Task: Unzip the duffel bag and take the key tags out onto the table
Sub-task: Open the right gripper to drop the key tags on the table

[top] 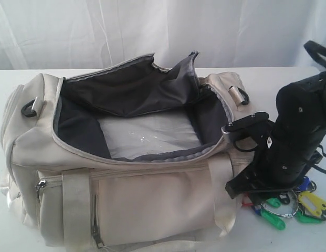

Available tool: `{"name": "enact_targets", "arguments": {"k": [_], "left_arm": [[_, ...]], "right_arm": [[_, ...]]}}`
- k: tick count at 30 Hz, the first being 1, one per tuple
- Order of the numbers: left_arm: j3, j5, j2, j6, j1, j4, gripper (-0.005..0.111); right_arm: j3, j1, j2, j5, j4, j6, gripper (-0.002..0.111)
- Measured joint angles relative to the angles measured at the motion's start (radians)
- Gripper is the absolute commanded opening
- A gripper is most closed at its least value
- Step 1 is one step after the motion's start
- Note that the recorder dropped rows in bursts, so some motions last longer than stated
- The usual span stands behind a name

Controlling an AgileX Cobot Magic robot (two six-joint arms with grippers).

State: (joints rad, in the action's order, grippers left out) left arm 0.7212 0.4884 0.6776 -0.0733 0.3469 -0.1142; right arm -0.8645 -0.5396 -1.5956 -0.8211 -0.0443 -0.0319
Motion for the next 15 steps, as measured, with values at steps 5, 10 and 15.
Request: {"name": "enact_targets", "arguments": {"k": [5, 10, 15], "left_arm": [[0.000, 0.000, 0.000, 0.000, 0.000, -0.001, 0.001], [0.000, 0.000, 0.000, 0.000, 0.000, -0.002, 0.001], [0.000, 0.000, 0.000, 0.000, 0.000, -0.006, 0.001]], "right_arm": [[-0.016, 0.000, 0.060, -0.062, -0.002, 0.000, 0.002], [-0.020, 0.000, 0.149, -0.078, -0.008, 0.000, 0.000], [-0.020, 0.000, 0.259, -0.079, -0.008, 0.000, 0.000]]}}
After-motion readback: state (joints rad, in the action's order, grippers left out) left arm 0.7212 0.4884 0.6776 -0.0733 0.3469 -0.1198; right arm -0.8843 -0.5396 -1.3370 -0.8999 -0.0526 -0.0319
